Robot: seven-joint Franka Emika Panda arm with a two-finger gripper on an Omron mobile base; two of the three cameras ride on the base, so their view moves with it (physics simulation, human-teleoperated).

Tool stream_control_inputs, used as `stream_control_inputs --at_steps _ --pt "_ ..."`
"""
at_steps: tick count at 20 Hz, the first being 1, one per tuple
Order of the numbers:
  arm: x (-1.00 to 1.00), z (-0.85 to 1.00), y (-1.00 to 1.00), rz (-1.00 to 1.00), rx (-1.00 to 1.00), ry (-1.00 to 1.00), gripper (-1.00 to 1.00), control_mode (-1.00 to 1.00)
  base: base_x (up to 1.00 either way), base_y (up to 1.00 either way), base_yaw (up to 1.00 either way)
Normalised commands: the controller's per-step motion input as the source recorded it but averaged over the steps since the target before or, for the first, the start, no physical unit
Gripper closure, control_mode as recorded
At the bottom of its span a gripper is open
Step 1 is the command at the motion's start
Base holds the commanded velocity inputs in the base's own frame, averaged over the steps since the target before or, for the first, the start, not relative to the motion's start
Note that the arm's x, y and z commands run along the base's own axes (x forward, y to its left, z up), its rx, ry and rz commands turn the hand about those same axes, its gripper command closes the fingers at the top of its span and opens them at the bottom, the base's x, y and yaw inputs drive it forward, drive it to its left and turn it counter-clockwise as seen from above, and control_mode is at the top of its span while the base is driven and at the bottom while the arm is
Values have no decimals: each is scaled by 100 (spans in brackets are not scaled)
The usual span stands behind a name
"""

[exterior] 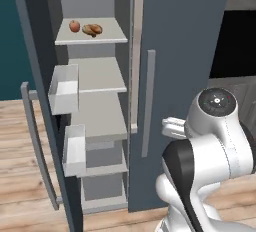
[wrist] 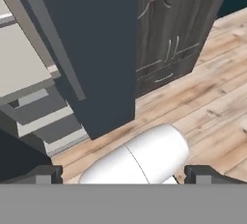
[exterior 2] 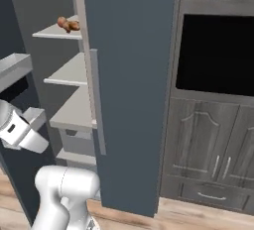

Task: Take the bell pepper, peach, and chicken drumstick from the freezer and place them in the bowl on the counter.

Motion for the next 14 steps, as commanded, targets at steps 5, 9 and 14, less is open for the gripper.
stream_control_inputs --at_steps 5,9,14 --pt "0 0 0 0 0 0 -100 100 12 0 4" --pt "0 0 0 0 0 0 -100 100 44 13 0" --pt "0 0 0 0 0 0 -100 100 52 49 0"
